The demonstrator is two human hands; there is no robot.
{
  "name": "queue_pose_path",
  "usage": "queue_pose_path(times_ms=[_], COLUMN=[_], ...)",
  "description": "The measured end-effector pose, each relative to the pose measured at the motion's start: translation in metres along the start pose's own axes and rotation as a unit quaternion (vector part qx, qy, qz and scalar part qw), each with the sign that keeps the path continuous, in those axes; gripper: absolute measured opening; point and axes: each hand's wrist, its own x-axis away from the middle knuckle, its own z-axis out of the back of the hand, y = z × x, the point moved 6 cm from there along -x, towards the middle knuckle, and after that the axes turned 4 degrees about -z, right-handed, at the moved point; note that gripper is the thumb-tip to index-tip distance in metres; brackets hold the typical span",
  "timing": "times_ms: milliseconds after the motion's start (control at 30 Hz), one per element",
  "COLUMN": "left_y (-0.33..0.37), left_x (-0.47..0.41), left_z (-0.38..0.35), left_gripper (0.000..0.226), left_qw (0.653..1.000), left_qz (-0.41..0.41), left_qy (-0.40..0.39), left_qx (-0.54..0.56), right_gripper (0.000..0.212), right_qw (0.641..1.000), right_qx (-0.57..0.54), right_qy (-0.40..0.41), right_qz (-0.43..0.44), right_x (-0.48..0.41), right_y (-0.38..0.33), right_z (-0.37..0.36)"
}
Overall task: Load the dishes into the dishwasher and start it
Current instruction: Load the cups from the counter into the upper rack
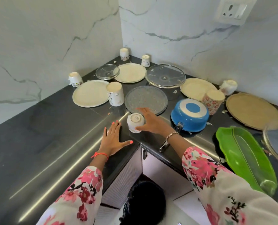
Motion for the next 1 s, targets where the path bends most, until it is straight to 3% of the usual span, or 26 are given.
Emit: queue_pose_path(times_ms=[200,433,633,767,1000], left_y=[-0.004,-0.006,-0.002,0.012,0.068], left_x=[-0.001,-0.002,0.000,0.015,0.089], left_z=[-0.006,-0.005,-0.001,0.004,0.000], left_gripper=[0.113,0.108,0.115,0.116,0.115], left_qw=[1.000,1.000,1.000,0.998,0.996], left_qz=[0.001,0.006,0.008,0.011,-0.050], left_qy=[0.011,0.006,0.009,0.022,0.050], left_qx=[-0.016,-0.005,0.015,0.060,0.049], right_gripper=[0.093,0.074,0.070,0.069,0.063], right_qw=[0.994,0.996,0.993,0.994,0.995], right_qx=[0.066,0.071,0.117,0.101,0.069], right_qy=[-0.081,-0.040,-0.009,0.005,0.027], right_qz=[-0.020,-0.030,-0.022,-0.030,-0.064], right_x=[-0.027,-0.032,-0.014,0.018,0.116], right_y=[-0.003,-0.004,-0.010,-0.013,-0.014], right_z=[-0.021,-0.026,-0.017,-0.007,-0.017])
